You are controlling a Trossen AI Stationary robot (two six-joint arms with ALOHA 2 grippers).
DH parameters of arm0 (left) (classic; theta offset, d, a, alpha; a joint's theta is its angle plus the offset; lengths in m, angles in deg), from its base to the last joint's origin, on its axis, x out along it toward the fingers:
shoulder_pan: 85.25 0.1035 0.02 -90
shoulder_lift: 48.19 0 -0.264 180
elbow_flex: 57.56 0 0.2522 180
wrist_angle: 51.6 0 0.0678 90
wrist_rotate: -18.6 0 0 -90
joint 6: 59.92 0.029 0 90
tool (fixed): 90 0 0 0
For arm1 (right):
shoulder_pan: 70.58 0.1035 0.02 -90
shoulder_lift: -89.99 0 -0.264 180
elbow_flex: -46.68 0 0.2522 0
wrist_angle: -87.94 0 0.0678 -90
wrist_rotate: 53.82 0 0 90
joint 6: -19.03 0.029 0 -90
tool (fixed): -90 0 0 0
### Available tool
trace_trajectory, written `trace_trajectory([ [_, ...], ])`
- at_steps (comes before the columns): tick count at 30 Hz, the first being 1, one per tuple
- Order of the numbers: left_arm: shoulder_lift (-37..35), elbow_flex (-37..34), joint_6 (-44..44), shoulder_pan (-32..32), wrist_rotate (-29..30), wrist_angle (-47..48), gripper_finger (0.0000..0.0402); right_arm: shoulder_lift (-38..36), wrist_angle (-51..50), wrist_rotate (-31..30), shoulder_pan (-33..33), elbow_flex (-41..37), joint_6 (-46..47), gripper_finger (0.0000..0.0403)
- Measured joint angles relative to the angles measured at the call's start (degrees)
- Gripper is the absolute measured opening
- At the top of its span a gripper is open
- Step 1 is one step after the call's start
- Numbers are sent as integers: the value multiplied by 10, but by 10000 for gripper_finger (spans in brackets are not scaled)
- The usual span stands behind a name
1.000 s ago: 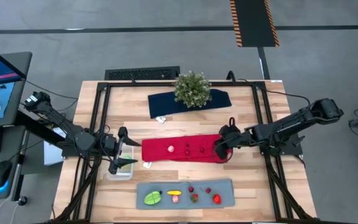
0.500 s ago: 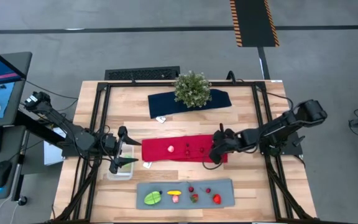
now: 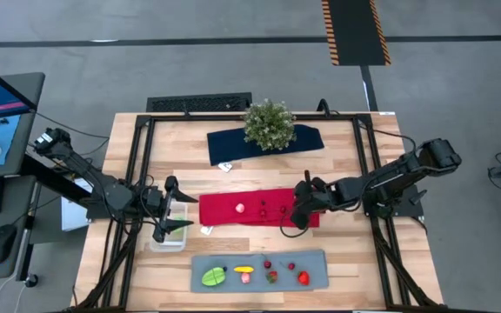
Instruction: Pick and placing Produce into tupperware
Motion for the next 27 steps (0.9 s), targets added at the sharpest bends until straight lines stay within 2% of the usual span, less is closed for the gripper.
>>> trace_trajectory([
  [9, 0, 0, 0, 0, 2, -2, 297, -4, -135, 0, 5, 17, 75, 66],
  [27, 0, 0, 2, 0, 2, -2, 297, -4, -185, 21, 43, 17, 135, 66],
])
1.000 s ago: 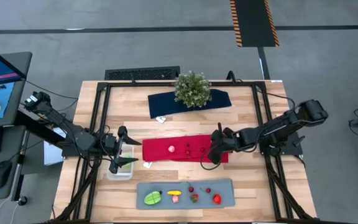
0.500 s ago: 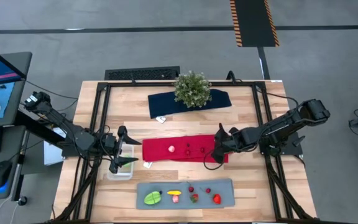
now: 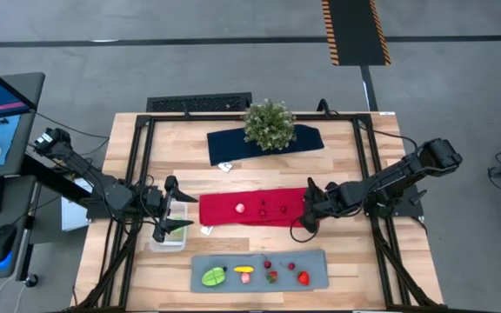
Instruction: Pick and placing Produce into tupperware
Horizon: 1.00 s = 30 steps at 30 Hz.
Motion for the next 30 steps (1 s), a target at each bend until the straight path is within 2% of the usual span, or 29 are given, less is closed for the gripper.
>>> trace_trajectory([
  [22, 0, 0, -3, 0, 1, 0, 297, 0, 30, 21, -2, -34, 18, 65],
  [24, 0, 0, -3, 0, 1, 0, 297, 0, 37, 23, -2, -34, 16, 57],
  [28, 0, 0, -3, 0, 1, 0, 297, 0, 37, 23, -2, -35, 10, 16],
  [30, 0, 0, -3, 0, 1, 0, 297, 0, 37, 23, -1, -35, 10, 15],
])
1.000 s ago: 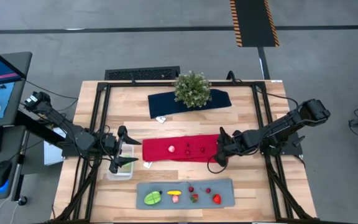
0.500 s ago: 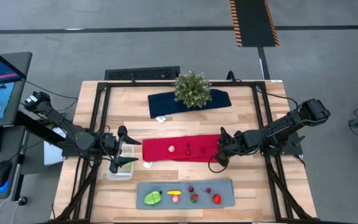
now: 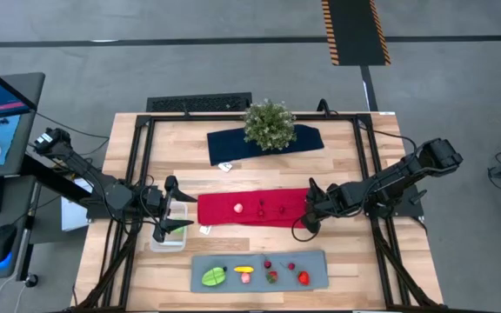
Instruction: Pick and placing Produce into tupperware
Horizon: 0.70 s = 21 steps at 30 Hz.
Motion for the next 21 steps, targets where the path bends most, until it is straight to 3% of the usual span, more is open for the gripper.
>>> trace_trajectory([
  [21, 0, 0, 1, 0, 0, 0, 297, 0, -31, -13, 1, 45, -34, 11],
])
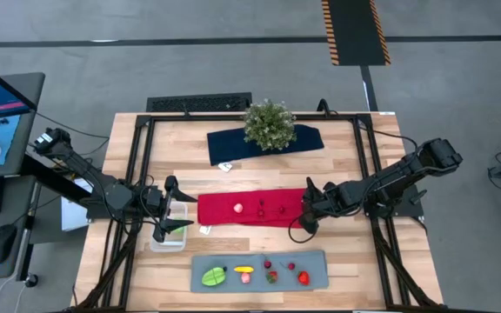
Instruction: Pick and placing Produce into tupperware
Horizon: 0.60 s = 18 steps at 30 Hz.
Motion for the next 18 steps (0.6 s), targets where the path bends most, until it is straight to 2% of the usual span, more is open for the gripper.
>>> trace_trajectory([
  [6, 0, 0, 0, 0, 0, 0, 297, 0, -28, 0, 0, 2, 4, 20],
  [13, 0, 0, -3, 0, 0, 0, 297, 0, -27, 3, 0, 2, 4, 109],
  [18, 0, 0, -6, 0, 0, 0, 297, 0, -28, 2, 0, 2, 8, 147],
])
